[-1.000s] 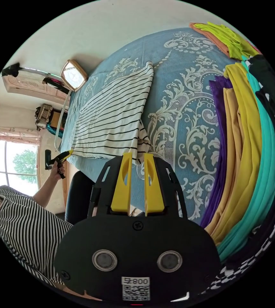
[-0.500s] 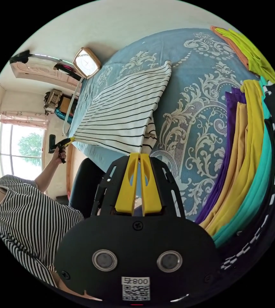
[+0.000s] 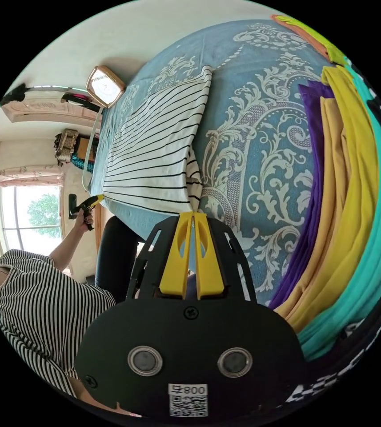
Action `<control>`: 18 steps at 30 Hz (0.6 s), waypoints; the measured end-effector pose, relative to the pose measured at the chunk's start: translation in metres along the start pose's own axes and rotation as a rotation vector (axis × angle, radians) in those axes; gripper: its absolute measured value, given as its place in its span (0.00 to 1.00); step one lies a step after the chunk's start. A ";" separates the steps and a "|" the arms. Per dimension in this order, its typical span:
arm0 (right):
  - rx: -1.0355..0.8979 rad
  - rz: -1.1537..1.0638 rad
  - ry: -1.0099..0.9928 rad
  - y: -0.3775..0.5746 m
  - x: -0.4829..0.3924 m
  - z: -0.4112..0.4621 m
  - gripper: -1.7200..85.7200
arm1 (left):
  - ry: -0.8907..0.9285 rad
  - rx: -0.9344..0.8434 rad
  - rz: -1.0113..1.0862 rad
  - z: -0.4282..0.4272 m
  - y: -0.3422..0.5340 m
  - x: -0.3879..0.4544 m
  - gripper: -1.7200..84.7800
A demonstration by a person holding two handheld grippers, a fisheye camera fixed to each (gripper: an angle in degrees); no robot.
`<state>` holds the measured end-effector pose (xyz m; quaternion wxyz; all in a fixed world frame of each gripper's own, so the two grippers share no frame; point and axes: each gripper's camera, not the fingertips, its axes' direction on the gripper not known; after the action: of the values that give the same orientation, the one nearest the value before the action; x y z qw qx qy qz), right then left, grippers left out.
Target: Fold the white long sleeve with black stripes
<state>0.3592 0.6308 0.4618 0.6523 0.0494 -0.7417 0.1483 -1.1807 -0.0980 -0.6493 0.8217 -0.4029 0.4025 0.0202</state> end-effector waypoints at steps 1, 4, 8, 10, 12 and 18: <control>0.032 0.023 0.016 0.006 -0.002 -0.007 0.02 | -0.016 0.019 0.001 0.000 0.003 -0.001 0.04; 0.120 -0.013 0.030 0.019 -0.031 -0.025 0.02 | -0.048 0.079 0.095 0.012 0.016 0.017 0.03; 0.059 -0.154 0.258 0.002 -0.090 0.007 0.02 | -0.180 -0.051 0.235 0.100 0.011 0.043 0.03; -0.046 -0.180 0.353 -0.008 -0.091 0.044 0.02 | -0.204 -0.115 0.244 0.141 0.011 0.033 0.03; -0.008 -0.170 0.317 -0.006 -0.087 0.043 0.02 | -0.149 -0.088 0.194 0.153 0.019 0.010 0.03; 0.083 -0.086 0.276 0.027 -0.074 0.007 0.04 | -0.122 -0.053 0.382 0.196 0.065 0.031 0.06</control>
<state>0.3559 0.6459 0.3838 0.7512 0.0870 -0.6354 0.1561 -1.0566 0.0696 -0.6435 0.8151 -0.3386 0.4203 0.2105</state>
